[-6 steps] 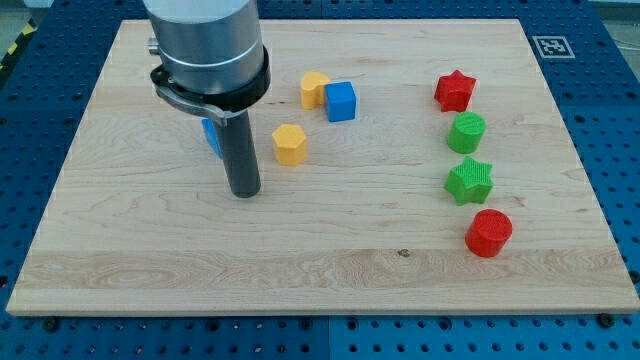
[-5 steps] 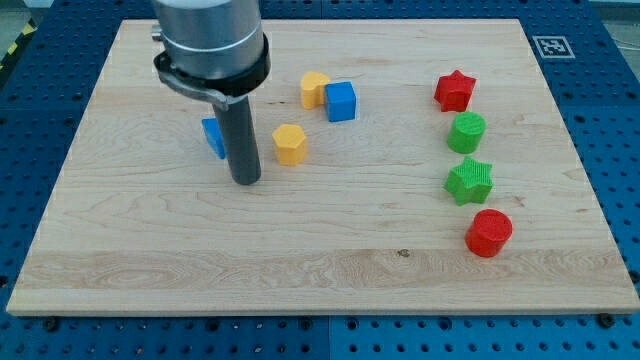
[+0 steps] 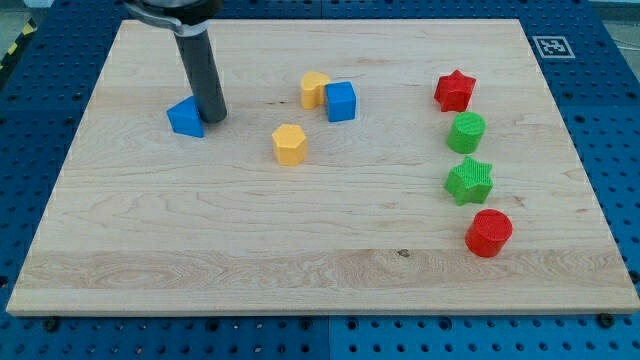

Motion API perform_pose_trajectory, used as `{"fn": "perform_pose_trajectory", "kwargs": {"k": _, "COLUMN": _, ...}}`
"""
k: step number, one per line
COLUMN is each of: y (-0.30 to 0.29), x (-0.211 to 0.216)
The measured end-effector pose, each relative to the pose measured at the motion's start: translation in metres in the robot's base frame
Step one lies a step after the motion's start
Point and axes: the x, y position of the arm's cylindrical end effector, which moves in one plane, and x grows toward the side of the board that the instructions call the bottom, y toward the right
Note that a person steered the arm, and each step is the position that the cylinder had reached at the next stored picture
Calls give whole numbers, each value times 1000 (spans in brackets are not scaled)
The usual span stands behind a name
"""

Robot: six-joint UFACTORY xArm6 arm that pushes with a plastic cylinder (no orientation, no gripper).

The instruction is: Move the blue triangle slightly to the top left

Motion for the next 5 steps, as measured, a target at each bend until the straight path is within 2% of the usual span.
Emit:
{"fn": "perform_pose_trajectory", "kwargs": {"k": 3, "y": -1, "x": -66}}
{"fn": "perform_pose_trajectory", "kwargs": {"k": 5, "y": -22, "x": -71}}
